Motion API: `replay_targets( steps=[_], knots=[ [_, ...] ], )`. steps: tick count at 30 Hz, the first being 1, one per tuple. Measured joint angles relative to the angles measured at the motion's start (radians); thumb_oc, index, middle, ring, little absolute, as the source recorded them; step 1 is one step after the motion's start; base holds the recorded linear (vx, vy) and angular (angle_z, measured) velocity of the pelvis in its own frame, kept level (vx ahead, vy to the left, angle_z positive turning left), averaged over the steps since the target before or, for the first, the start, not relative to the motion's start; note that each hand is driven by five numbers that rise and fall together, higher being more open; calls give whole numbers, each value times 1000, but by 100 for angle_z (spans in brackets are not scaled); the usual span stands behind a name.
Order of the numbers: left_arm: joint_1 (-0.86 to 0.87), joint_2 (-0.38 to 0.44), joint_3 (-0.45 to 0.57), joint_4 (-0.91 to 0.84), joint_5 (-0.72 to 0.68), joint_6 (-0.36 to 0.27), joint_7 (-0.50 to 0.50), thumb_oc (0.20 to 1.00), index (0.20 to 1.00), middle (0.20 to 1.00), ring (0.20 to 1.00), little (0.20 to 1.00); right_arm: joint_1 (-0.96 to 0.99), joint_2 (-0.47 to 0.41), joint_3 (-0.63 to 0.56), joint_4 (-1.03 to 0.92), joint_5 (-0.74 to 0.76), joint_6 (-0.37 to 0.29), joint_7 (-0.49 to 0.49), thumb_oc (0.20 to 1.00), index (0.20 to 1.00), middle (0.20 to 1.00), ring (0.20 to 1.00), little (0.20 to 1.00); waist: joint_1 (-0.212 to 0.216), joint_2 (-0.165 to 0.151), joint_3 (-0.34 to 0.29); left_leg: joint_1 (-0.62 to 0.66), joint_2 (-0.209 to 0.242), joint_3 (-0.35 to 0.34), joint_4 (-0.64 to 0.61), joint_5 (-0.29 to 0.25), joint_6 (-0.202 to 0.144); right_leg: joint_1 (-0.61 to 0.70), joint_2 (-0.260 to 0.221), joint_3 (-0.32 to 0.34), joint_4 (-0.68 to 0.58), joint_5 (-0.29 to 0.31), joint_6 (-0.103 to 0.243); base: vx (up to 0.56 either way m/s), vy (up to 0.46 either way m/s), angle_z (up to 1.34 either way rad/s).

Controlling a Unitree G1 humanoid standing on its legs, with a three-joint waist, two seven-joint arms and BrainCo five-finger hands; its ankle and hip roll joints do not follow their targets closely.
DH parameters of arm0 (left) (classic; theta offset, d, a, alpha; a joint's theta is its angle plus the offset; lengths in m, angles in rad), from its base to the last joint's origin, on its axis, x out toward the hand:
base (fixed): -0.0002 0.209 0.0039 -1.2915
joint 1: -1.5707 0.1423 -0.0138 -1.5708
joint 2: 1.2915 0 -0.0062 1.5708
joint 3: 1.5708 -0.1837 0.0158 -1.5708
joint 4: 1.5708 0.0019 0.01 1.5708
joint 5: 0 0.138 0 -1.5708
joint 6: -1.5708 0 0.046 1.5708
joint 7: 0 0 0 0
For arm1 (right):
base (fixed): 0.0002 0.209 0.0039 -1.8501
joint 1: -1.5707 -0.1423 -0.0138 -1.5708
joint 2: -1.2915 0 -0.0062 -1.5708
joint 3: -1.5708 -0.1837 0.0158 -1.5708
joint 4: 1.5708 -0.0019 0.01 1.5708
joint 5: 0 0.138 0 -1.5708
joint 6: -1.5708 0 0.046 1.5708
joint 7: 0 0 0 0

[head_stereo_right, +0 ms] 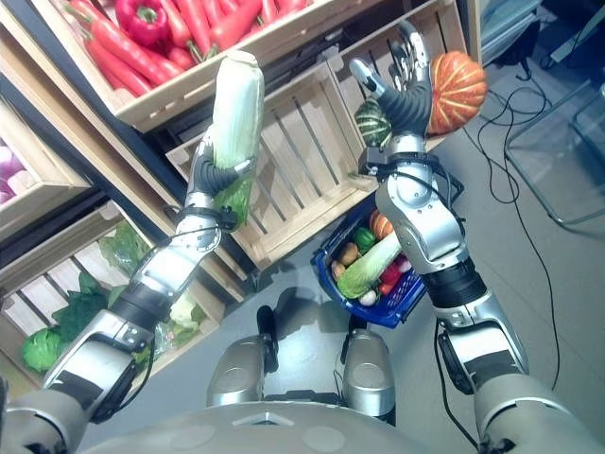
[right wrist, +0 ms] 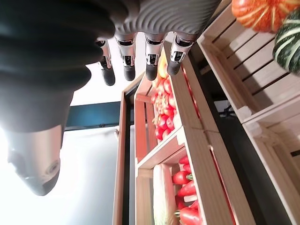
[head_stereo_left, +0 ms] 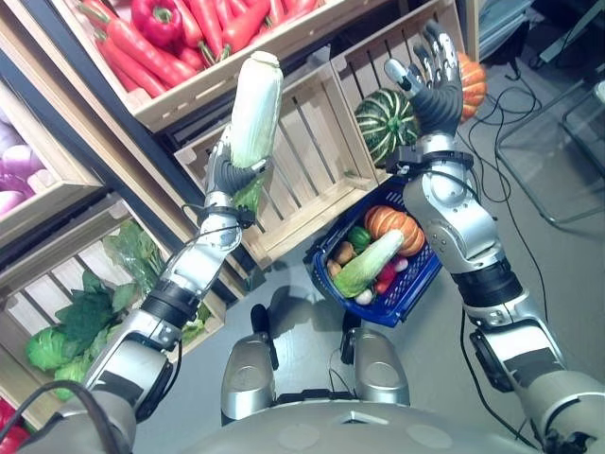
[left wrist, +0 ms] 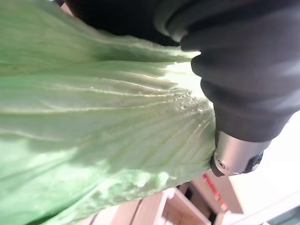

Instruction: Pick up fruits and vegetables into the basket

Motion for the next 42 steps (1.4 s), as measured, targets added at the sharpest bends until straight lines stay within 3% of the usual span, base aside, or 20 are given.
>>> replay_targets(
  steps=[7, 20, 32, 42],
  knots=[
    [69, -2, 35, -30, 54, -78, -3, 200, 200, 200, 200, 200, 105, 33, 3, 67, 151, -5, 119, 1000, 1000, 1000, 1000, 1000, 15, -2, -68, 55, 1, -9, -54, 9, -8, 63, 15, -7, -54, 2, 3, 30, -26, 5],
    [103, 19, 2, -88, 273, -74, -91, 200, 200, 200, 200, 200, 113, 82, 148, 73, 390, -13, 458, 1000, 1000, 1000, 1000, 1000, 28, -3, -132, 85, 0, -22, -91, 19, -12, 110, 23, -19, -104, 11, 8, 3, 0, 4],
    [112, 52, -33, -97, 278, -71, -129, 200, 200, 200, 200, 200, 119, 80, 169, 73, 507, 57, 529, 1000, 1000, 1000, 1000, 1000, 48, -3, -149, 90, 0, -23, -102, 26, -12, 110, 25, -22, -106, 11, 8, 0, 0, 0],
    [129, 97, -53, -92, 411, -50, -63, 200, 200, 200, 200, 200, 119, 78, 174, 76, 545, 123, 527, 1000, 1000, 1000, 1000, 1000, 51, -5, -166, 91, 0, -22, -103, 26, -12, 111, 25, -22, -107, 11, 8, 0, 0, 0]
  ],
)
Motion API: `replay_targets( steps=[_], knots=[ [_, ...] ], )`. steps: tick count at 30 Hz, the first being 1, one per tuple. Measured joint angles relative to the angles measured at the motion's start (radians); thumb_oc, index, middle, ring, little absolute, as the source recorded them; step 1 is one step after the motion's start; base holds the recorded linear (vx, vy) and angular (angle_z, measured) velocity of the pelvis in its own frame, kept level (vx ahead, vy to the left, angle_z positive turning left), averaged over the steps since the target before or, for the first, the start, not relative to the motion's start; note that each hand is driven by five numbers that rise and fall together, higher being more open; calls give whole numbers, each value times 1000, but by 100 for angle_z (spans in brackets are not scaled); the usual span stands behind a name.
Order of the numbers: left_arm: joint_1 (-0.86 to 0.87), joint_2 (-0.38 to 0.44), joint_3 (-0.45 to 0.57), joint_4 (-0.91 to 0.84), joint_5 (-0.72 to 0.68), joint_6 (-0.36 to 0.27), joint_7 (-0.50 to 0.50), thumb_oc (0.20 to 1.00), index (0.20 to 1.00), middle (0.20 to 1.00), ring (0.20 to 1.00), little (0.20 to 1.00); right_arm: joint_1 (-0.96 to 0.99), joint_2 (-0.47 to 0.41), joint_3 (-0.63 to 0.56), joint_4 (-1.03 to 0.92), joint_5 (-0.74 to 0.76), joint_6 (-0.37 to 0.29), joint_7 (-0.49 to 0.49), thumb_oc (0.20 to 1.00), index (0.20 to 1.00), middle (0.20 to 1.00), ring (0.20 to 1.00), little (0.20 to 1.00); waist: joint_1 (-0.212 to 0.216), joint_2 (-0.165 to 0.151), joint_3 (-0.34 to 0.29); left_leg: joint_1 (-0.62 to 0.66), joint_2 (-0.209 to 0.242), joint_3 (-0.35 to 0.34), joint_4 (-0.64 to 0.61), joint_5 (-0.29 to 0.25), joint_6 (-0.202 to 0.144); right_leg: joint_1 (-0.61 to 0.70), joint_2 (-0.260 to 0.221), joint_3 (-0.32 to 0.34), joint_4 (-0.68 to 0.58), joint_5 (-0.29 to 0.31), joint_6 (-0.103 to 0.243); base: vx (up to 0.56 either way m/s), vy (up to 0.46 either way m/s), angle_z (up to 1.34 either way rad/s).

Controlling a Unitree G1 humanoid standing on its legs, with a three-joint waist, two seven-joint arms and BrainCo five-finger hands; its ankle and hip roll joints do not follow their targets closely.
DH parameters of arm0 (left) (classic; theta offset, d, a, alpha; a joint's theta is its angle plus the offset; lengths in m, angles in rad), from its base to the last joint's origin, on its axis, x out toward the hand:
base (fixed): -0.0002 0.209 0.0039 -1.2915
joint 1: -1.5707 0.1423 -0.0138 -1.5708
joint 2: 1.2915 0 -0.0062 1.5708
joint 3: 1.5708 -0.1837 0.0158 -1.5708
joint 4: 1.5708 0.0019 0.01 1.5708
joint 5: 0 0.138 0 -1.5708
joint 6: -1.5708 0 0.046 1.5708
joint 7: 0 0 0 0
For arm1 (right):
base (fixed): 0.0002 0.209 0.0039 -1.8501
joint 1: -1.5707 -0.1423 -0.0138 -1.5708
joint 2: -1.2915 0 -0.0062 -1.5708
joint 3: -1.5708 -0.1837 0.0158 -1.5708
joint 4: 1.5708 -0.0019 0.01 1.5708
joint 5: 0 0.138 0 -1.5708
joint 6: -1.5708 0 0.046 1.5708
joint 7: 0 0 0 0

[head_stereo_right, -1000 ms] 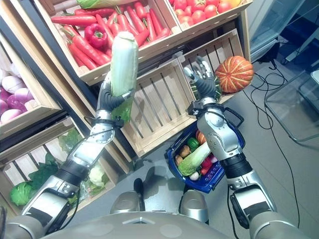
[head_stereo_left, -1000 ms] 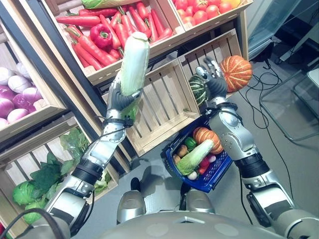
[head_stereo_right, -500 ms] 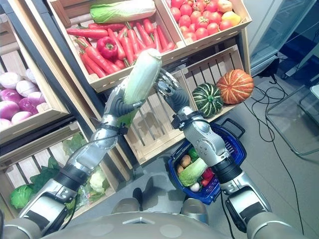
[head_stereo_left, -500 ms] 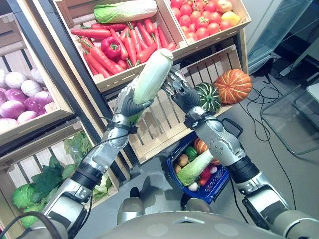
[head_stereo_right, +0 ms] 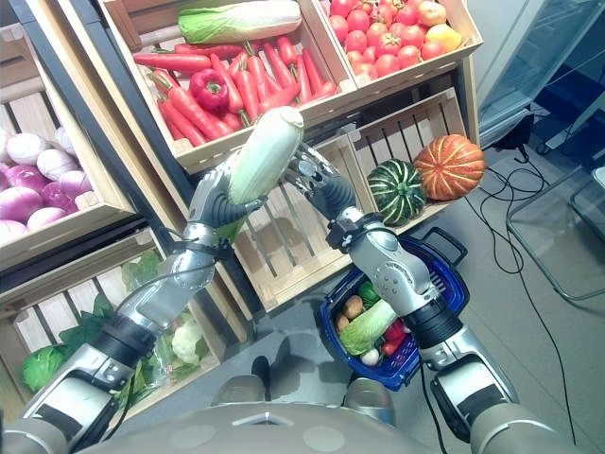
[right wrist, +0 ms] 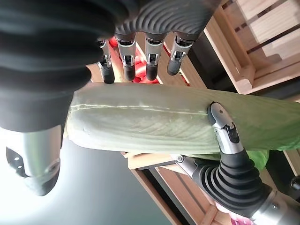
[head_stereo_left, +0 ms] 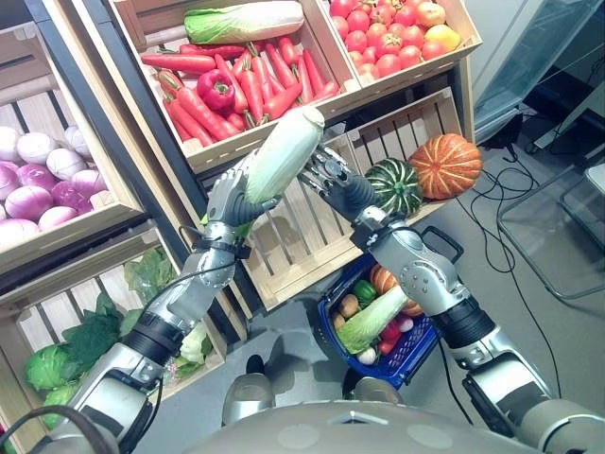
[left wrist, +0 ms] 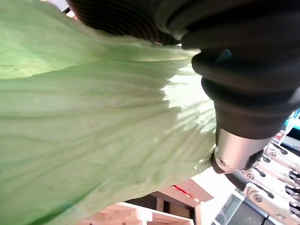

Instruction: Pick up fruits and vegetables into the basket

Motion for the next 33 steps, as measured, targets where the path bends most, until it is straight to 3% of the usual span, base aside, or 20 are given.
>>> replay_targets(
  steps=[6, 13, 22, 33],
  knots=[
    [0, 14, -30, 9, 156, 75, 54, 200, 200, 200, 200, 200, 0, -3, 14, 13, -4, 39, -49, 1000, 1000, 1000, 1000, 1000, -2, -5, -40, 1, 0, 1, -1, 0, 0, 0, 1, 2, -4, 0, 1, 0, 0, 0],
    [0, 11, -99, 48, 243, 171, 80, 200, 200, 200, 200, 200, 0, -11, 54, 46, -6, 80, -128, 1000, 1000, 1000, 1000, 1000, -3, -9, -44, 1, 1, 17, -3, 3, 2, -5, 3, 19, -16, 15, 1, 3, 5, -6],
    [0, -11, -135, 83, 309, 216, 101, 200, 200, 200, 200, 200, 0, -11, 83, 48, -5, 109, -212, 1000, 1000, 1000, 1000, 1000, -2, -9, -44, 3, 0, 18, -15, 10, 2, -5, 4, 18, -24, 17, 0, 0, 0, 0],
    [0, -31, -141, 108, 335, 221, 100, 200, 200, 200, 200, 200, -1, -11, 102, 48, 42, 113, -276, 1000, 1000, 1000, 1000, 1000, -1, -9, -44, 0, 0, 17, -16, 11, 2, -5, 4, 16, -30, 20, 1, 0, 0, 0]
  ],
)
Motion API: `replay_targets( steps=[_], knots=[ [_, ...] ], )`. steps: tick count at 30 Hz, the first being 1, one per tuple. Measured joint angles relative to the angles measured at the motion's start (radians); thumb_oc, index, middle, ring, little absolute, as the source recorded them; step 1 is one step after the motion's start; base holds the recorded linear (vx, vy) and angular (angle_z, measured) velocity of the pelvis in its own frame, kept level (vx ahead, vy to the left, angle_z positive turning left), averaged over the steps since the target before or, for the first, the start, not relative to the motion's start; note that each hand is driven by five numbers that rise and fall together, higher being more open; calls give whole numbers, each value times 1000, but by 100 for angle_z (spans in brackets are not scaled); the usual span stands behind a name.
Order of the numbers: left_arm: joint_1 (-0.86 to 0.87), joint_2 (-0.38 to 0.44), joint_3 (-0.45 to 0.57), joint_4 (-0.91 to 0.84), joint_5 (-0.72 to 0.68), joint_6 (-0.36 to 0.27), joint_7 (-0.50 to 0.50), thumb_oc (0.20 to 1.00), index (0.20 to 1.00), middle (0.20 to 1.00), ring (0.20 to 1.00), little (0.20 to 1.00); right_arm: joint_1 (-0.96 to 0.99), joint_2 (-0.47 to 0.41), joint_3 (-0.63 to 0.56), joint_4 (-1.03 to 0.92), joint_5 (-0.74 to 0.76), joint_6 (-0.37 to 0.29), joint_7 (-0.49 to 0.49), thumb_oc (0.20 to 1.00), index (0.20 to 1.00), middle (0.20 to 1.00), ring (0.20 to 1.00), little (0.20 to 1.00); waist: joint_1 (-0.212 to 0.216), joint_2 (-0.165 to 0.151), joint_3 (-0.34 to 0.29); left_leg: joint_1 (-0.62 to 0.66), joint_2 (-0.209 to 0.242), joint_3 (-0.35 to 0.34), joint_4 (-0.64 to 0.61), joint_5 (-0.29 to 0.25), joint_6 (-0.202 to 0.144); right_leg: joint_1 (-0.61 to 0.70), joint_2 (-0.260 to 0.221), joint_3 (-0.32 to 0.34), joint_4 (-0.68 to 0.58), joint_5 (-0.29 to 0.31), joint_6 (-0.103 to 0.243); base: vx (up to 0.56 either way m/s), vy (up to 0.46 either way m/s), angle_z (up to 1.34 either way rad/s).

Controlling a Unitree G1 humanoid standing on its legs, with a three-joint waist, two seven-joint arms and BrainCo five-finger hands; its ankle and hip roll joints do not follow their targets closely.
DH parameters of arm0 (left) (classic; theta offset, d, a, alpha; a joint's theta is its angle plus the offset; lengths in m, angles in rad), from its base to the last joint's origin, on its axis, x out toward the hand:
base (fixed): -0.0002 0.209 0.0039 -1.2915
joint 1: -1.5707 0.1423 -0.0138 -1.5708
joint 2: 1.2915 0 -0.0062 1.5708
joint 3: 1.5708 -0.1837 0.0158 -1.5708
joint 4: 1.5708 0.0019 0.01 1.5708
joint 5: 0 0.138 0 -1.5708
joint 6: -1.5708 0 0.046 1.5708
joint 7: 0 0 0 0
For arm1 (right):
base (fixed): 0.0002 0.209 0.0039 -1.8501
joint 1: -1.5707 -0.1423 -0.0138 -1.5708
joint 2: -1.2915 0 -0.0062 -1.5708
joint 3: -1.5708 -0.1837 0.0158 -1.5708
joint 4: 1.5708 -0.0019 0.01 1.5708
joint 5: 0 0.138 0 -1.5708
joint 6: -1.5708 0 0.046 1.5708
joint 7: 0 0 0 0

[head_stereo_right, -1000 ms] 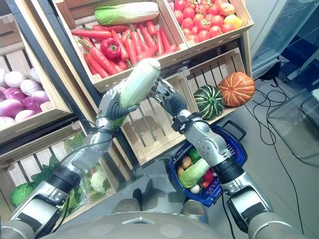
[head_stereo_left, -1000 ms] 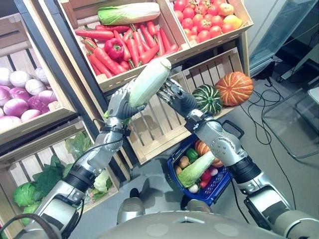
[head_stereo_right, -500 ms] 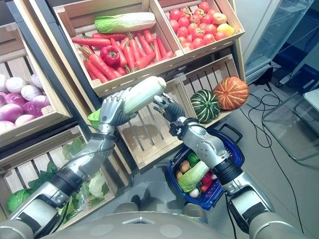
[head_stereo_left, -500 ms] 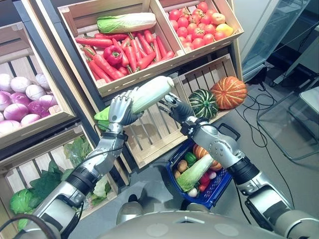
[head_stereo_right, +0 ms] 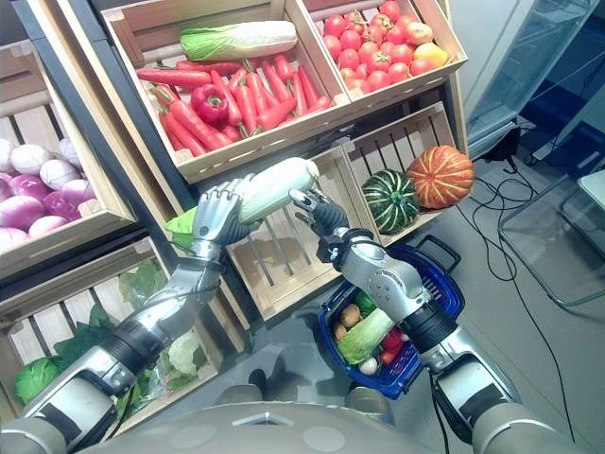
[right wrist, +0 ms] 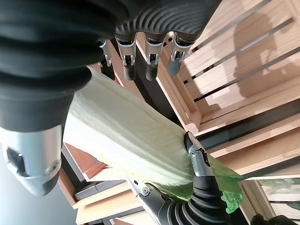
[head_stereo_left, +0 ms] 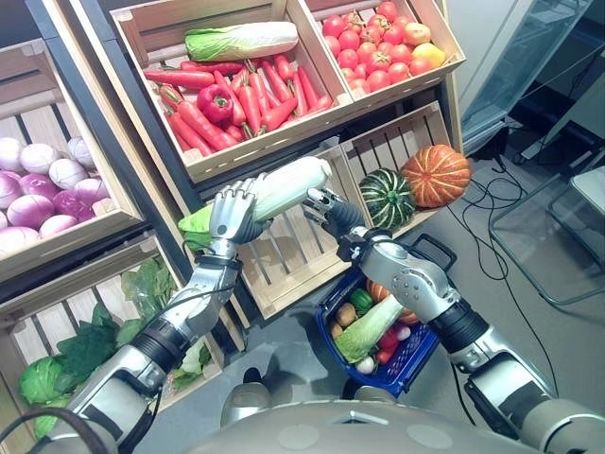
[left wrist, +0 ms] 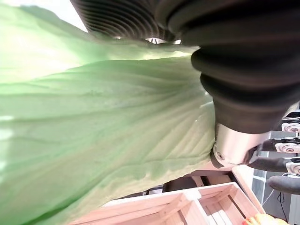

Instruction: Pick up fruits and vegetables into the basket

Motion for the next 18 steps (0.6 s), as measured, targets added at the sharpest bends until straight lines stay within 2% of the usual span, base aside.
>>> replay_targets(
  steps=[6, 15, 18],
  knots=[
    [0, -3, 0, 0, 0, 0, 0, 200, 200, 200, 200, 200, 0, 0, 3, 0, 99, -24, -20, 1000, 1000, 1000, 1000, 1000, 0, 0, 0, 0, 0, 0, -1, 0, 0, 0, 0, 0, -1, 0, 0, 0, 0, 0],
    [-9, -27, 0, 0, -1, 21, 0, 200, 200, 200, 200, 200, 1, 22, 22, 17, 345, -143, -45, 1000, 1000, 1000, 1000, 1000, 0, 1, 0, 0, 0, -1, -1, 0, 0, 1, -1, -1, -1, 0, 0, 0, 0, 0],
    [-12, -27, 1, 0, -1, 22, 0, 200, 200, 200, 200, 200, 7, 43, 23, 25, 371, -177, -45, 1000, 1000, 1000, 1000, 1000, 0, 3, -15, -2, 0, -2, -3, 0, 0, 0, -2, -3, -1, 0, 0, 0, 0, 0]
  ],
)
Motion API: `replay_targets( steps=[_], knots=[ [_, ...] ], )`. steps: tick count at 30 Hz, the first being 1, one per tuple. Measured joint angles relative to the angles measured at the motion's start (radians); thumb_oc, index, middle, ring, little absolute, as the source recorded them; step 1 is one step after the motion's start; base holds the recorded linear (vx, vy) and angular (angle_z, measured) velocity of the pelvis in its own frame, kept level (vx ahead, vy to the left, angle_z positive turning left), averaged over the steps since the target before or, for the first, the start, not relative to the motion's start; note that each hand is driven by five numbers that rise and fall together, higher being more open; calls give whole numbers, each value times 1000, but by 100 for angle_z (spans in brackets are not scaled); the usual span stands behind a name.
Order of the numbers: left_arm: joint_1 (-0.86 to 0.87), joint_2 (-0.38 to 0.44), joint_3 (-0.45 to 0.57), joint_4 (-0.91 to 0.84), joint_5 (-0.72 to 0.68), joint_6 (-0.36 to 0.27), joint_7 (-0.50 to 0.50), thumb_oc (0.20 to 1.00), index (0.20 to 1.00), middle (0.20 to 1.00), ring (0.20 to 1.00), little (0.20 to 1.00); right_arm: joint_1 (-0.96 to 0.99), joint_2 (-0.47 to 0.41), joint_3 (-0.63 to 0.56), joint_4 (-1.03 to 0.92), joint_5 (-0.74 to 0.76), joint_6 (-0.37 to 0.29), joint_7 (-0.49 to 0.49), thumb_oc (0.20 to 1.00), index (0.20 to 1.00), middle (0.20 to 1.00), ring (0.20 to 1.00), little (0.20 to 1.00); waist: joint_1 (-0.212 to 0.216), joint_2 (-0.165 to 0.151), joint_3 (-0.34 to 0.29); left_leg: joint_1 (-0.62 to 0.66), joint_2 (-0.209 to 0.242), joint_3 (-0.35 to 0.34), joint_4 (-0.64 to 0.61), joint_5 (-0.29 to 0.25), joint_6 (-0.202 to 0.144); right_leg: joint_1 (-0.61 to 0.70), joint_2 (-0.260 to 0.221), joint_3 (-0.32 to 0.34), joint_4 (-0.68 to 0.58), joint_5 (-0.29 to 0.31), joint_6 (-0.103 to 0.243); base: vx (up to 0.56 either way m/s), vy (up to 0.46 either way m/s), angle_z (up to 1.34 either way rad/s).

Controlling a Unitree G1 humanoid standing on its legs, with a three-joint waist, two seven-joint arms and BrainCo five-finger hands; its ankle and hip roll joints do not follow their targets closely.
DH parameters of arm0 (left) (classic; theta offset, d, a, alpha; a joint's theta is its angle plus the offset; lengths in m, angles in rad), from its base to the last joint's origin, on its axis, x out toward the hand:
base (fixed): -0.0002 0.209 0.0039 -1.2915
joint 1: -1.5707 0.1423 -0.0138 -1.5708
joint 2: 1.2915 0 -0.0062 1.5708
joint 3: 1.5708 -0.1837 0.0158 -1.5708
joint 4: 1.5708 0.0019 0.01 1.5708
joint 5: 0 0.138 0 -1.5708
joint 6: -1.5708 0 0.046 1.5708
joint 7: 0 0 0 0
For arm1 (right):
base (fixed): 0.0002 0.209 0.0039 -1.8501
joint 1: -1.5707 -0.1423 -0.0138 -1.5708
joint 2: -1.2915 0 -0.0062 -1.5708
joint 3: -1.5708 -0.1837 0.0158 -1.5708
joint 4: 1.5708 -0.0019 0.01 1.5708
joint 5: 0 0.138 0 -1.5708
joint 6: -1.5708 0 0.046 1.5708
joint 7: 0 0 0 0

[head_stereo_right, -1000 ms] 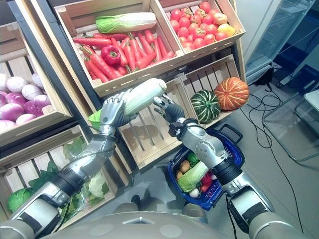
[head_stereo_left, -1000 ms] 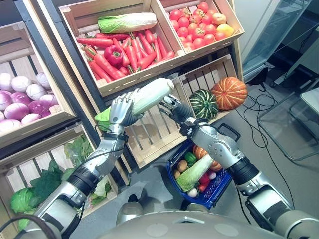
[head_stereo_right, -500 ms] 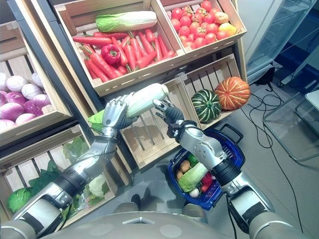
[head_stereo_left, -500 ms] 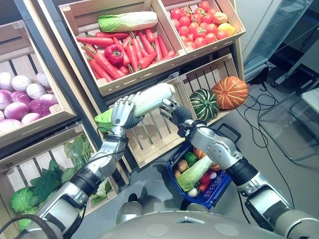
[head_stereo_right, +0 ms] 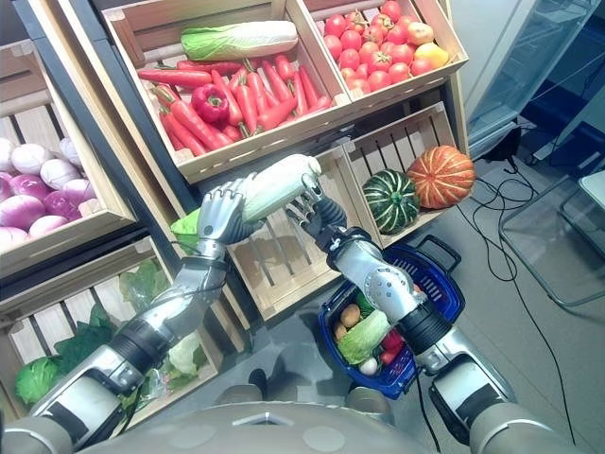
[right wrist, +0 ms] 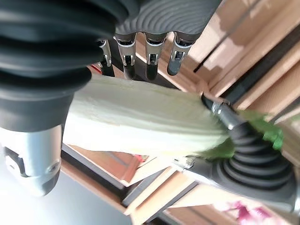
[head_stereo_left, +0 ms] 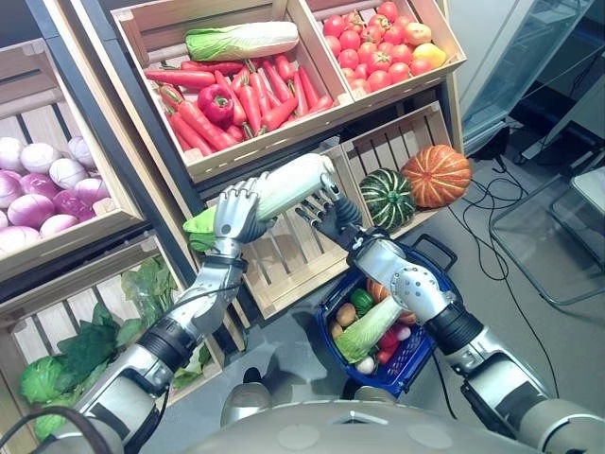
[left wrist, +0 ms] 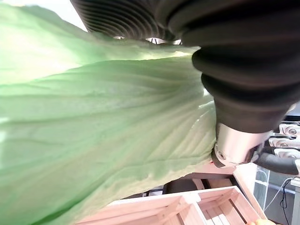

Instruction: Pick up fruits and vegetables into the basket

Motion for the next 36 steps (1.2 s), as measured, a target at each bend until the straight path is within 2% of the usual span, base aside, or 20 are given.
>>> replay_targets(
  steps=[4, 7, 11, 16, 22, 27, 33, 36],
  knots=[
    [0, -8, -2, 4, -27, 7, -12, 200, 200, 200, 200, 200, 0, 16, 6, 17, -4, -19, 0, 1000, 1000, 1000, 1000, 1000, 2, 7, -26, 0, 0, -1, -3, 0, 0, 0, 0, -2, -2, 0, 0, 0, 0, 0],
    [1, -28, -20, 12, -163, 11, -31, 200, 200, 200, 200, 200, 0, 16, 13, 35, -68, -16, 5, 1000, 1000, 1000, 1000, 1000, 5, 10, -37, 4, -1, -1, -13, 5, 0, 0, 1, -2, -2, 0, 0, 0, 0, 0],
    [11, -67, -35, 44, -394, -13, -36, 200, 200, 200, 200, 200, 0, 12, 14, 44, -190, 29, 8, 1000, 1000, 1000, 1000, 1000, 6, 10, -37, 4, 0, 0, -14, 7, -1, -2, 0, -1, -2, 0, 0, 0, 0, 0],
    [46, -60, -9, 41, -574, -105, -40, 200, 200, 200, 200, 200, 0, -15, -16, 10, -379, 113, 88, 1000, 1000, 1000, 1000, 1000, 1, 10, -37, 5, 0, 1, -15, 8, -1, -2, 0, 1, -3, 0, 0, 0, 0, 0],
    [71, -64, 104, 0, -661, -179, -69, 200, 200, 200, 200, 200, 1, -72, -54, -138, -533, 178, 208, 1000, 1000, 1000, 1000, 1000, -6, 15, -34, 6, 1, 1, -18, 8, 0, 0, 0, 0, -10, 0, 0, 0, 0, 0],
    [73, -66, 149, 1, -707, -181, -73, 200, 200, 200, 200, 200, 1, -74, -61, -222, -577, 178, 264, 1000, 1000, 1000, 1000, 1000, -17, 19, -32, 21, 1, 2, -31, 8, -1, 15, 3, -1, -21, 0, 0, 7, 1, 0],
    [96, -69, 255, -65, -727, -187, -56, 200, 200, 200, 200, 200, 3, -92, -191, -239, -664, 165, 257, 1000, 1000, 1000, 1000, 1000, -20, 23, -26, 38, 0, 1, -47, 8, -1, 35, 4, -3, -44, 3, 5, 10, 1, 1],
    [97, -69, 287, -99, -727, -202, -33, 200, 200, 200, 200, 200, 4, -116, -210, -240, -693, 145, 236, 1000, 1000, 1000, 1000, 1000, -21, 25, -21, 37, -2, -1, -50, 8, -1, 39, 5, -6, -53, 6, 8, 3, 0, 1]
  ],
)
